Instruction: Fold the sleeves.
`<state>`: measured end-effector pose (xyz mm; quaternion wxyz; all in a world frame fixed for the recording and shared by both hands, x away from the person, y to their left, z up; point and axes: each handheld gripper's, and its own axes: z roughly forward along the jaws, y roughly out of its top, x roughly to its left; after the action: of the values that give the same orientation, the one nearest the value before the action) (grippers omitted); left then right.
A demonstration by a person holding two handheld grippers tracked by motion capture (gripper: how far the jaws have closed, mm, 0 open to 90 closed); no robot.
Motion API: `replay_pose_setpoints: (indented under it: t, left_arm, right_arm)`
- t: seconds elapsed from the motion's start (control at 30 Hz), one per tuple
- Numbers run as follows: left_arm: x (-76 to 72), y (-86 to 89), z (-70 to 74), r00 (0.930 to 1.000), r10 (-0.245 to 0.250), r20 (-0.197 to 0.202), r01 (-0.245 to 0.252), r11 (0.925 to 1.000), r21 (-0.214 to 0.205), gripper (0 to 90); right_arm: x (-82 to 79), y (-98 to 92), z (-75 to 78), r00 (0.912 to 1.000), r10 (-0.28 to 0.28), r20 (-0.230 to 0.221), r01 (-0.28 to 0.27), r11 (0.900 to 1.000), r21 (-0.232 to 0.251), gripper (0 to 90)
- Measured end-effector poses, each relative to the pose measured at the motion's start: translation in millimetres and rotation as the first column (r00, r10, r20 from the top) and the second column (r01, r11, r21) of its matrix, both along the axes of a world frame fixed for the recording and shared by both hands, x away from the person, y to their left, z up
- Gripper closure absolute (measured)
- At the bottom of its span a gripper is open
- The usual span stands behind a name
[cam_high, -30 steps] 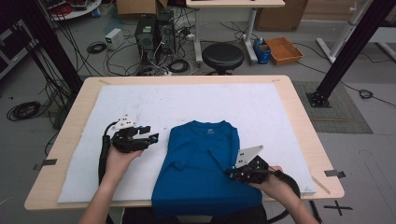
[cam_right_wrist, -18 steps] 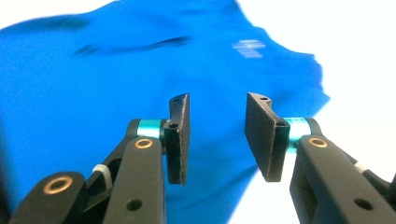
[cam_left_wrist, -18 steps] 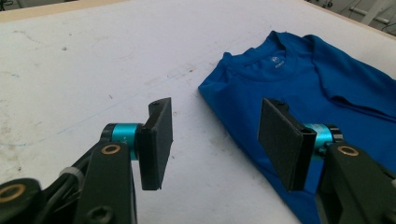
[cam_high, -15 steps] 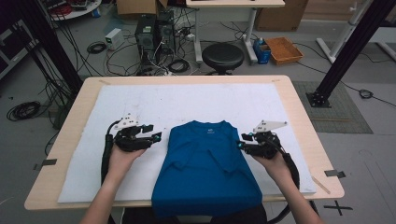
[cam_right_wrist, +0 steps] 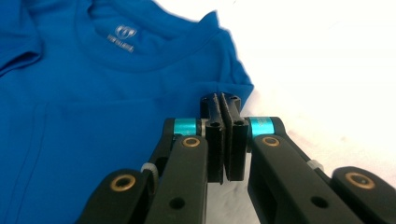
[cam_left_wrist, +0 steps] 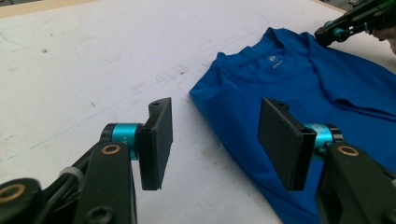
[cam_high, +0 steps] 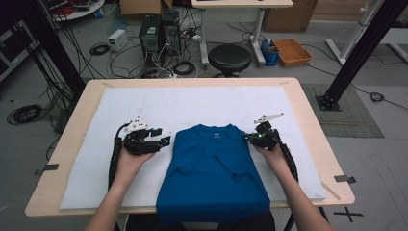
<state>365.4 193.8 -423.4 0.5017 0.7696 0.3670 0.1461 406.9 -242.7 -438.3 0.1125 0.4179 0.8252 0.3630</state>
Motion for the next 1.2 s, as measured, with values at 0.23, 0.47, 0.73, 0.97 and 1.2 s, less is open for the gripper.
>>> replay_pose_setpoints:
  t: [0.23, 0.47, 0.73, 0.97, 1.2]
  left_arm:
    - [-0.1, -0.4, 0.2, 1.0, -0.002, 0.007, 0.002, 1.0, -0.001, 45.3]
    - [0.2, 5.5, 3.2, 0.9981, 0.002, 0.062, 0.0, 0.9997, -0.025, 45.3]
    - [-1.3, 8.6, 8.2, 0.9974, -0.016, 0.07, 0.021, 0.9976, -0.067, 42.9]
    - [0.3, 11.6, 13.7, 0.9998, -0.019, 0.01, 0.02, 0.9959, -0.088, 42.8]
    - [-3.6, 12.8, 18.7, 0.9959, -0.032, 0.085, 0.037, 0.9976, -0.059, 41.0]
  right_arm:
    - [-2.9, -2.6, 4.9, 0.9982, -0.025, 0.054, 0.026, 0.9995, -0.02, 75.8]
    - [-6.8, -11.9, 22.8, 0.9948, -0.017, 0.1, 0.016, 0.9998, 0.007, 50.5]
    - [-24.3, -28.1, 44.1, 0.9811, 0.014, 0.193, -0.028, 0.9969, 0.073, 40.4]
    - [-30.5, -39.0, 51.7, 0.9788, 0.031, 0.203, -0.053, 0.9932, 0.104, 37.4]
    - [-28.9, -43.7, 59.0, 0.9763, 0.013, 0.216, -0.041, 0.9914, 0.124, 35.8]
